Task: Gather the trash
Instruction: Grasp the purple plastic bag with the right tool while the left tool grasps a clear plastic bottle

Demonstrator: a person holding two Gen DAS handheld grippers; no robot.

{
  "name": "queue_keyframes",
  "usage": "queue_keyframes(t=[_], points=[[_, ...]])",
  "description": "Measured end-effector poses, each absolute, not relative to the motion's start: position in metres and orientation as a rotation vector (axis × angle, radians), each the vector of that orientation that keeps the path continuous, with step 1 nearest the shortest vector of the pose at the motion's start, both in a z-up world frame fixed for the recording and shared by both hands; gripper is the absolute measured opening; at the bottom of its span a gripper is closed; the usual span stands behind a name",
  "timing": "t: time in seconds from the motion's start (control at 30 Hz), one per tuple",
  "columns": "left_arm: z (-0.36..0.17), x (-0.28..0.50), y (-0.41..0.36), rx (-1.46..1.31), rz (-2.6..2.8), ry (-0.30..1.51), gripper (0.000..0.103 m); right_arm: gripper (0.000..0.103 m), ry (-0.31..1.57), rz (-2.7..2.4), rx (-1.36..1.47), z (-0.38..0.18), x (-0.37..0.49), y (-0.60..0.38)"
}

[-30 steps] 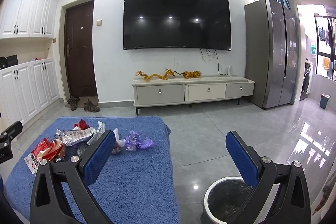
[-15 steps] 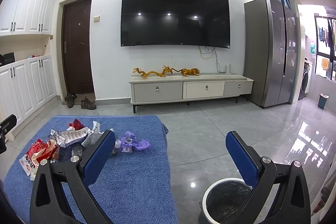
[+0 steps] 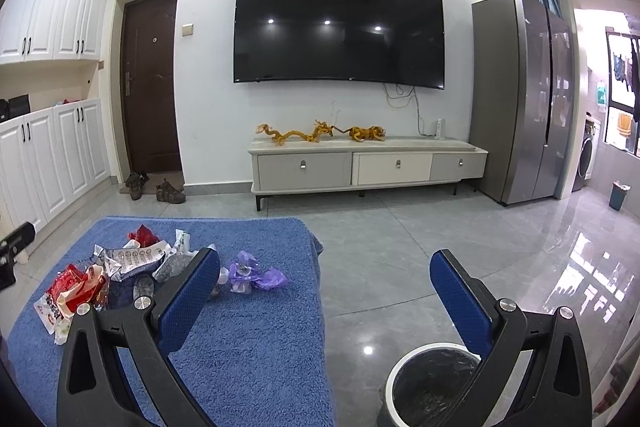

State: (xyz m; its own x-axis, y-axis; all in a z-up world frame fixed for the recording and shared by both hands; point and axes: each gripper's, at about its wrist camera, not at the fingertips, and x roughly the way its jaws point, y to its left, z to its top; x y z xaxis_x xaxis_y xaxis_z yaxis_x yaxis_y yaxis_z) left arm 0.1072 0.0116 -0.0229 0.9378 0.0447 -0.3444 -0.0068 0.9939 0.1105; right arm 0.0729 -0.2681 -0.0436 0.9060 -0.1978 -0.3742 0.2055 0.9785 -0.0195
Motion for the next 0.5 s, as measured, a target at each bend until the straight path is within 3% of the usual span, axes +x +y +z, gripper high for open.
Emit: queue_keyframes(t=[0.2,0.33,0.5], points=[[-0.033,0.120,0.040,0.102,0.045,0.393,0.103,0.102,0.405,-0.176,0.021,-0.046,0.085,-0.277],[-0.050,0.127,0.038,0.101,-0.027,0.458,0.102,0.095,0.433,-0.146,0.037,-0.056,0.100,-0.284],[-0.078,0.148,0.011,0.092,-0.153,0.587,0.083,0.086,0.478,-0.103,0.046,-0.073,0.126,-0.283]])
